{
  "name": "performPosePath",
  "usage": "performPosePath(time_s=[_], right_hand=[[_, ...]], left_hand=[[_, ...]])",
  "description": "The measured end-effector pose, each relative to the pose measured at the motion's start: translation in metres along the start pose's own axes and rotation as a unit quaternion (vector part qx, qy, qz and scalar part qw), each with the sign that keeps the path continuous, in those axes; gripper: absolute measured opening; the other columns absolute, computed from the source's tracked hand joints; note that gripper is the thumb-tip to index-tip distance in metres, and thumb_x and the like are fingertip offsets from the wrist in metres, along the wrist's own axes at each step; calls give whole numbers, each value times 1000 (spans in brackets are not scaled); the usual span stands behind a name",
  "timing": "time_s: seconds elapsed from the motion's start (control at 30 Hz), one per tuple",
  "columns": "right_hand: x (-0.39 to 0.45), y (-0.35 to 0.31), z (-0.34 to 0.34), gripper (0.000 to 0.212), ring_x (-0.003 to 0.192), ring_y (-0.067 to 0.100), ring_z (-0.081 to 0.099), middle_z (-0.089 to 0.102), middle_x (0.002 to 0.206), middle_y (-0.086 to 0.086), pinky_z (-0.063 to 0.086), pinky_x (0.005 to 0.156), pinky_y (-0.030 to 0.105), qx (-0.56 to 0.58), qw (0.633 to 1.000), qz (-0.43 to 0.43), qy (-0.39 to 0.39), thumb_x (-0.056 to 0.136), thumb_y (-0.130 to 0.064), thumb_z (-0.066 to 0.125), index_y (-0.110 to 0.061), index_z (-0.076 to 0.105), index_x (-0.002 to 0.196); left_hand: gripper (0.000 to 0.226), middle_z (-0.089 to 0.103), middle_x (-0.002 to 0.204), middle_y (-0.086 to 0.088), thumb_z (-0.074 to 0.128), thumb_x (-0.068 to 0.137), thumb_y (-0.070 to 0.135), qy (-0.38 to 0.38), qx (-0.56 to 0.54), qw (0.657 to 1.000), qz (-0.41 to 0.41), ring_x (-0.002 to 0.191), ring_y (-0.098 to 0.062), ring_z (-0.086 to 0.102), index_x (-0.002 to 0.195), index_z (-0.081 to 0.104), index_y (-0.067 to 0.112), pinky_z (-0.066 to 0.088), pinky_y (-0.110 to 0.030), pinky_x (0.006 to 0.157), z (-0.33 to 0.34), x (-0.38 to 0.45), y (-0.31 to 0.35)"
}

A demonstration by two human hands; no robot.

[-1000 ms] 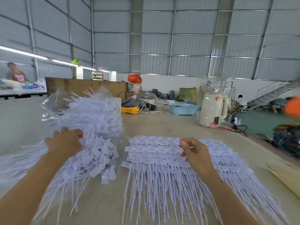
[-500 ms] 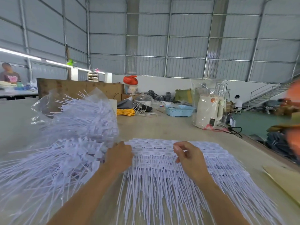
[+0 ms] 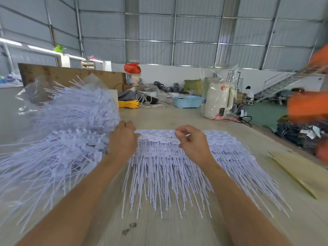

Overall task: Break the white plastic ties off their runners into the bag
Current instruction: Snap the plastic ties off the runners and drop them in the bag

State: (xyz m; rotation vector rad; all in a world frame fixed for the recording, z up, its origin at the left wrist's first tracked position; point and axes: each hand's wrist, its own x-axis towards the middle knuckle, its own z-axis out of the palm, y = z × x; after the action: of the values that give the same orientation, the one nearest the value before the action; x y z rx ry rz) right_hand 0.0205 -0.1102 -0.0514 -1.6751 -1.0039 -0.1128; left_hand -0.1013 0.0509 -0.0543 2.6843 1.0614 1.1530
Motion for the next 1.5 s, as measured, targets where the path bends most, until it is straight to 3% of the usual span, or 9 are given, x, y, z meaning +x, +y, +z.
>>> performPosePath(time_s=[0.2, 0.27, 0.43, 0.73, 1.03, 1.2, 1.3, 1.37, 1.5], right_hand=[[0, -2, 0, 22, 82, 15, 57, 62, 108, 5, 42, 72, 17, -45, 998, -45, 27, 93, -19, 57, -10, 62, 113], [0, 0, 0, 31, 97, 17, 55, 56, 121, 8, 44, 86, 27, -91, 992, -84, 20, 93, -17, 56, -10, 56, 124], [1, 0, 3, 40, 129, 20, 40, 49, 138, 4, 28, 105, 29, -135, 980, -145, -16, 97, -16, 47, -16, 46, 137], [-2, -7, 4, 17, 78, 12, 51, 58, 88, 1, 35, 66, 11, -62, 988, -132, -58, 96, -14, 49, -7, 64, 97], [-3, -8, 0, 19, 54, 2, 40, 41, 61, -11, 28, 53, 23, -111, 981, -135, -83, 95, -19, 53, -7, 61, 82], [-6, -10, -1, 23, 50, 3, 44, 48, 54, -12, 34, 55, 26, -101, 984, -110, -95, 95, -27, 52, -19, 57, 74], [-8, -15, 0, 23, 62, 13, 49, 54, 65, -9, 40, 62, 31, -156, 979, -112, -73, 91, -42, 53, -21, 60, 92], [-10, -19, 4, 27, 66, 14, 52, 57, 74, -8, 41, 65, 30, -155, 977, -133, -53, 91, -42, 53, -21, 60, 104], [-10, -21, 12, 19, 70, 24, 57, 65, 76, 3, 48, 66, 40, -116, 975, -181, -58, 94, -26, 55, -12, 66, 89]], left_hand=[[4, 59, 92, -18, 51, 96, 8, 96, -297, 950, 24, 70, -19, 66, 92, 51, 7, 44, -20, 59, -12, -8, 17], [9, 60, 78, -11, 52, 95, 6, 103, -373, 921, 41, 58, 0, 63, 88, 50, 11, 47, -11, 55, -16, -12, 23], [26, 61, 68, 2, 57, 92, 4, 65, -494, 863, 81, 55, 0, 63, 82, 53, 27, 51, -13, 58, -23, -15, 33], [26, 64, 57, 12, 60, 89, 0, 18, -528, 845, 76, 51, -4, 62, 80, 56, 23, 52, -18, 53, -21, -15, 36], [21, 55, 48, 2, 56, 94, 22, -75, -632, 766, -86, 41, -7, 46, 81, 64, 7, 37, -16, 42, -4, -17, 35], [19, 56, 54, 0, 57, 93, 18, -81, -644, 759, -50, 40, -10, 41, 78, 64, 11, 32, -17, 40, -9, -17, 34], [20, 54, 52, 1, 58, 93, 16, -76, -633, 769, -42, 39, -9, 39, 74, 64, 15, 31, -17, 39, -13, -21, 39], [22, 51, 46, 5, 57, 93, 16, -75, -605, 793, -16, 38, -6, 39, 71, 61, 16, 31, -16, 39, -17, -23, 45], [30, 49, 42, 10, 58, 93, 17, -50, -497, 866, 5, 41, -2, 41, 64, 55, 21, 34, -19, 47, -25, -19, 48]])
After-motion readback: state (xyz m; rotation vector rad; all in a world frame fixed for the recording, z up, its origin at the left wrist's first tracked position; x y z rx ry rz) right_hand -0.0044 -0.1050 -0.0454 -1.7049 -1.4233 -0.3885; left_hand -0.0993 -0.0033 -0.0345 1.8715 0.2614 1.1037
